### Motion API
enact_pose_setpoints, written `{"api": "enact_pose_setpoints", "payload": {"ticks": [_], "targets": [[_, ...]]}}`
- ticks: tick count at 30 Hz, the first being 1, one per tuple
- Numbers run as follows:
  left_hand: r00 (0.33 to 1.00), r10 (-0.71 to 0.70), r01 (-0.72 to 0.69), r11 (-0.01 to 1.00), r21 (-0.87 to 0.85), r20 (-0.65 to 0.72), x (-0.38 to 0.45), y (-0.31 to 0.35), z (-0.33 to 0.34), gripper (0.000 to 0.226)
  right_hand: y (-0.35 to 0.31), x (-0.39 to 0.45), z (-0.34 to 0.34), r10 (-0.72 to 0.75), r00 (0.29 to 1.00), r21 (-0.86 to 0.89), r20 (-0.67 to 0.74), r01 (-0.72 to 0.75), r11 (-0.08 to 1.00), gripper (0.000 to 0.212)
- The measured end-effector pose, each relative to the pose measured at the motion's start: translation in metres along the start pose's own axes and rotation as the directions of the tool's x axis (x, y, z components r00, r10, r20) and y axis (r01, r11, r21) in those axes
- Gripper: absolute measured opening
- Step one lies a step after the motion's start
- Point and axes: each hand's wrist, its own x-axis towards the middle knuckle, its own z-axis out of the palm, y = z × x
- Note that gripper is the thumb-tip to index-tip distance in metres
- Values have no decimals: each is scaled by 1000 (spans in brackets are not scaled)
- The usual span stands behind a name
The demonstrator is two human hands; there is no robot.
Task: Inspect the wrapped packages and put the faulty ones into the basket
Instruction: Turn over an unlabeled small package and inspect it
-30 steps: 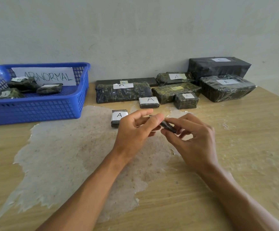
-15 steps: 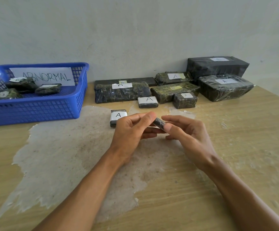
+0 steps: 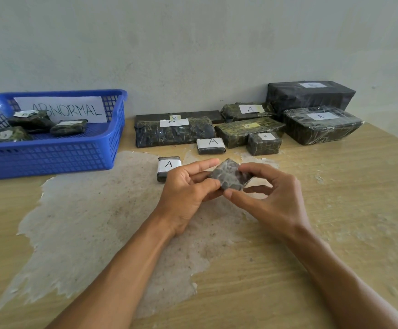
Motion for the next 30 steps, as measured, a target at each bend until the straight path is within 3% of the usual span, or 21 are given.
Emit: {"api": "enact_pose_setpoints", "payload": {"ticks": [3, 6, 9, 12, 16, 20, 23, 26, 30], "targets": [[1000, 16, -16, 1000, 3, -23, 2, -1, -2, 45, 2, 3, 1, 2, 1000, 118, -1, -2, 993, 52], [999, 28, -28, 1000, 8, -40, 4, -4, -4, 49, 3, 6, 0, 104, 994, 249, -39, -91, 964, 49], [998, 36, -35, 999, 25, -53, 4, -4, -5, 52, 1, 7, 0, 154, 988, 317, 7, -149, 937, 32], [996, 57, -54, 997, 48, -65, 2, -2, -4, 51, -1, 6, 0, 88, 996, 312, 24, -92, 946, 18], [995, 80, -76, 994, 72, -55, 0, 2, -1, 33, -1, 5, 1, -9, 998, 175, -64, 21, 984, 31], [998, 45, -42, 997, 57, -41, -5, 5, 5, 48, -1, 2, 2, -56, 996, 119, -68, 64, 991, 33], [994, 54, -52, 998, 30, -91, -3, 4, 5, 41, -2, 0, 3, -86, 995, 95, -47, 90, 991, 35], [992, 64, -58, 997, 57, -108, -1, 3, 2, 23, -3, 0, 3, -74, 997, 128, -17, 76, 989, 34], [996, 58, -53, 996, 73, -70, -4, 5, 3, 38, -3, 2, -2, 21, 999, 248, 36, -29, 968, 38]]}}
